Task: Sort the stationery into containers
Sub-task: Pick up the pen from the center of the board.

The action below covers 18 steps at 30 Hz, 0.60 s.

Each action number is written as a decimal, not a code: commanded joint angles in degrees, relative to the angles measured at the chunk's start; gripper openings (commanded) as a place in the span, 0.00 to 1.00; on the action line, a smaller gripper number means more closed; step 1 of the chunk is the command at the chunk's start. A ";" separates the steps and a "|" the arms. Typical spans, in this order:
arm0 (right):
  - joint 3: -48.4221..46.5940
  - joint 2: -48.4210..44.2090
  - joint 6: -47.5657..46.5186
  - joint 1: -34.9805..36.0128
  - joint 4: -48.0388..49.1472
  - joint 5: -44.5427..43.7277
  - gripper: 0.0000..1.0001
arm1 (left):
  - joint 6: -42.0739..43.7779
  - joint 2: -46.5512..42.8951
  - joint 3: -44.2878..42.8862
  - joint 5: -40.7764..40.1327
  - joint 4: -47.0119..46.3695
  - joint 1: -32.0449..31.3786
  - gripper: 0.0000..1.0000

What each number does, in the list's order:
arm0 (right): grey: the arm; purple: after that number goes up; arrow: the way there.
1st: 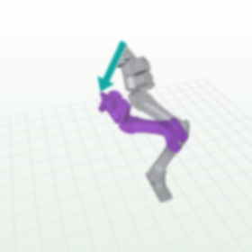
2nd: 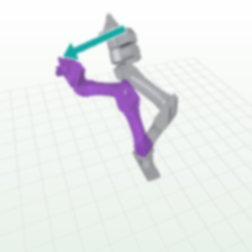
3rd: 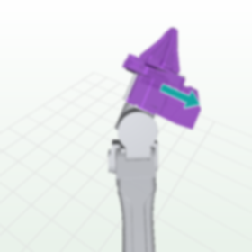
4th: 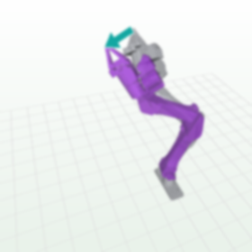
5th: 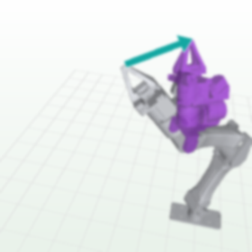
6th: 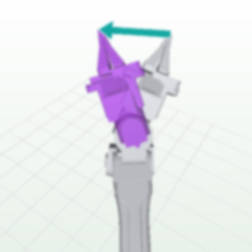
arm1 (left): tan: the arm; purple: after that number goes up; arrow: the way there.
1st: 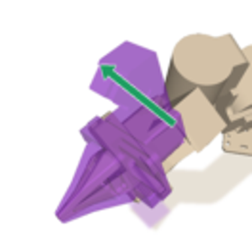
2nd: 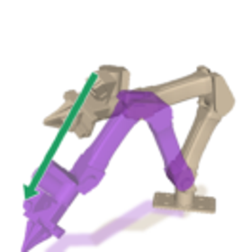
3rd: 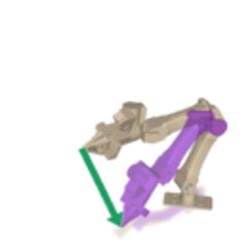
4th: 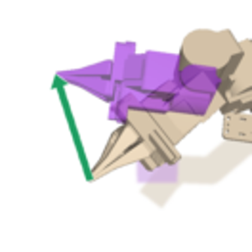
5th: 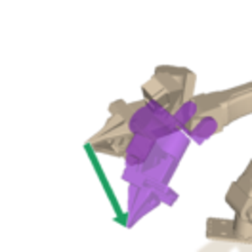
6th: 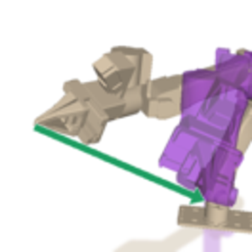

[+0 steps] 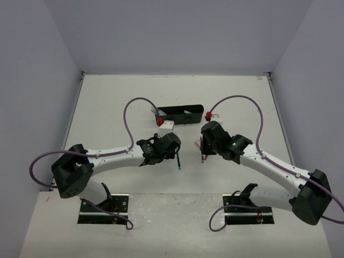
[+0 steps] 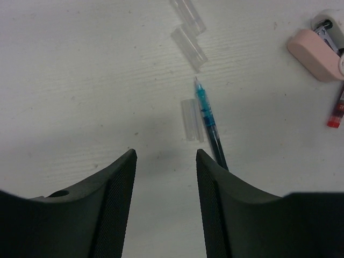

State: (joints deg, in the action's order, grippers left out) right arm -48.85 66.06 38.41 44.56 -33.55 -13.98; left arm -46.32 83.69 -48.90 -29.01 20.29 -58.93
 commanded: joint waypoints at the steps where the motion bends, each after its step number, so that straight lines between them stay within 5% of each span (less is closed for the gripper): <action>1: 1.61 -1.20 -0.14 -0.13 0.19 -0.08 0.00 | -0.26 4.55 -5.85 0.57 -2.98 1.36 0.49; 18: 2.67 -0.53 -1.36 -0.17 1.43 0.36 0.00 | 0.26 13.93 -10.86 0.82 -1.00 1.98 0.47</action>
State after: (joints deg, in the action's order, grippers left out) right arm -46.26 65.91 37.81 44.56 -33.59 -13.78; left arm -46.30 96.52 -57.52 -27.42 19.44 -57.39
